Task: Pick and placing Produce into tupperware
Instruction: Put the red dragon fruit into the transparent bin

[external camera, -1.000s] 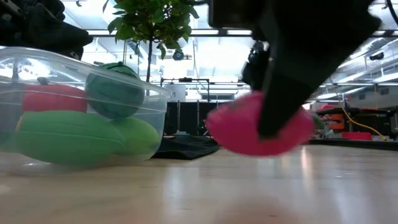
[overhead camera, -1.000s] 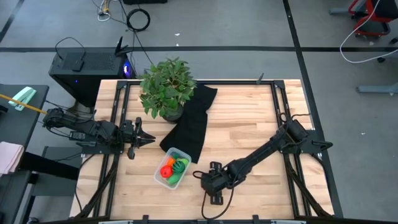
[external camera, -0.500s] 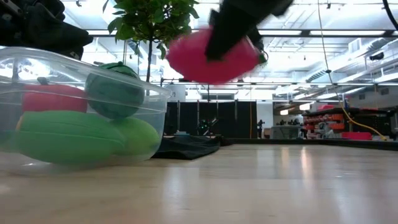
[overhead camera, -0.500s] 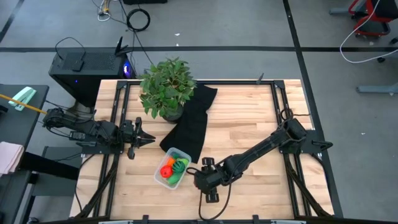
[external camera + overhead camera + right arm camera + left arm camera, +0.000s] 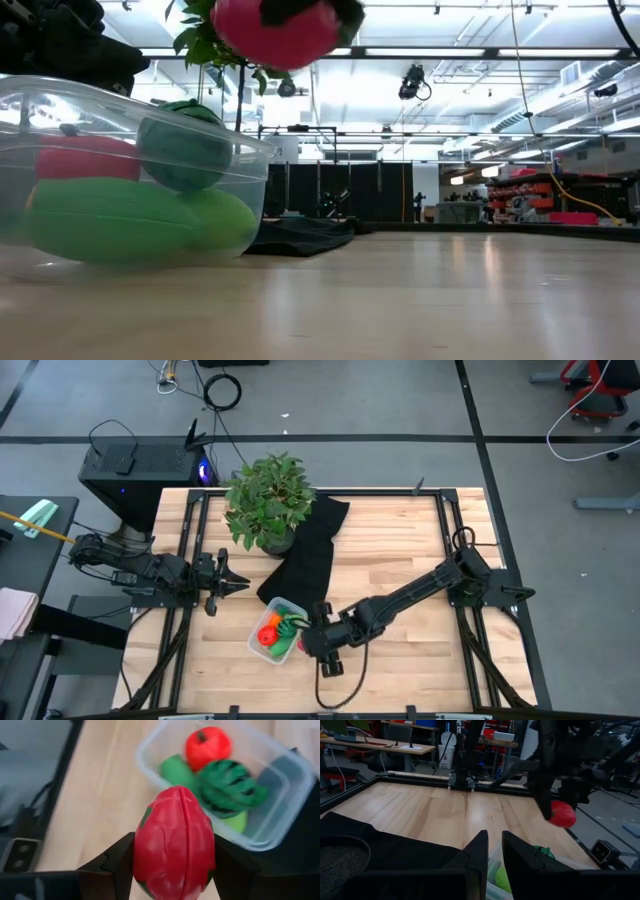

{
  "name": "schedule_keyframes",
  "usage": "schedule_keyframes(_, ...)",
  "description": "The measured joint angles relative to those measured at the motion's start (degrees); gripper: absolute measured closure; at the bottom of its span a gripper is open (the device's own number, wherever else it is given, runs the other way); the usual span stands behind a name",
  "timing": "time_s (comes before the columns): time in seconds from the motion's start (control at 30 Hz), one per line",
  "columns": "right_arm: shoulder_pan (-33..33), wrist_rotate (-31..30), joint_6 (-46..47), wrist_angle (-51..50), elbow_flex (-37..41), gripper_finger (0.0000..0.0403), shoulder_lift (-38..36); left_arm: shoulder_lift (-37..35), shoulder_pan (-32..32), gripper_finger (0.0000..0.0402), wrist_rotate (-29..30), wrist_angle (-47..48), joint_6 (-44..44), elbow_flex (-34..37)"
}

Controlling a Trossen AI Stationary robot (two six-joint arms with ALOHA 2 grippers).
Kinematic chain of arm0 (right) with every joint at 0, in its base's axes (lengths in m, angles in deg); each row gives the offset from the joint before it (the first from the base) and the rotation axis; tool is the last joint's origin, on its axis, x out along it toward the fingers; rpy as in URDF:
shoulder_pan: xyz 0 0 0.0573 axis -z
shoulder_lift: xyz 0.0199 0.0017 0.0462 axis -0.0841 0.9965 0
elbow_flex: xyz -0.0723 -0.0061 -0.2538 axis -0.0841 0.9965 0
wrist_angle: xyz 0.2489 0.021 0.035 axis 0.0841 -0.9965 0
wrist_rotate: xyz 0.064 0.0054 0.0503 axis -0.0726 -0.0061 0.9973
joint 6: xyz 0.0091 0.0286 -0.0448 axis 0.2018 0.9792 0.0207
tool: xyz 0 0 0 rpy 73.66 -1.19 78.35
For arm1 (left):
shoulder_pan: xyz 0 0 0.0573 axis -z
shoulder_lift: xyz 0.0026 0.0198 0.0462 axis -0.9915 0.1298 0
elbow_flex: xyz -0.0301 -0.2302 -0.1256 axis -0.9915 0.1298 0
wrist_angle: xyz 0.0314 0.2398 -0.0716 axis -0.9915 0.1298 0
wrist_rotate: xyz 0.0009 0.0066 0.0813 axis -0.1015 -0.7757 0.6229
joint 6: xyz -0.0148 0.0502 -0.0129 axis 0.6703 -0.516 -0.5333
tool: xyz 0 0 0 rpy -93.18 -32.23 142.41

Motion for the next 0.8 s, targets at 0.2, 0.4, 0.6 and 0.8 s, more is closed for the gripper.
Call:
schedule_keyframes(0.2,3.86,0.25,-4.3,0.84,0.05,0.019,0.04,0.0,-0.01,0.0344,0.0,0.0,0.0,0.0)
schedule_keyframes(0.4,7.16,5.5,-9.77,5.58,0.05,0.0192,0.04,0.0,0.0,0.0338,0.0,0.0,-0.07,0.0)
schedule_keyframes(0.6,10.59,8.54,-14.37,8.36,-0.73,0.0192,0.06,0.0,-0.02,0.0343,0.0,0.0,-0.13,0.0)
schedule_keyframes(0.8,13.78,10.66,-16.57,9.97,-1.81,0.0192,0.15,-0.01,-0.02,0.0344,0.02,-0.09,-0.29,0.0)
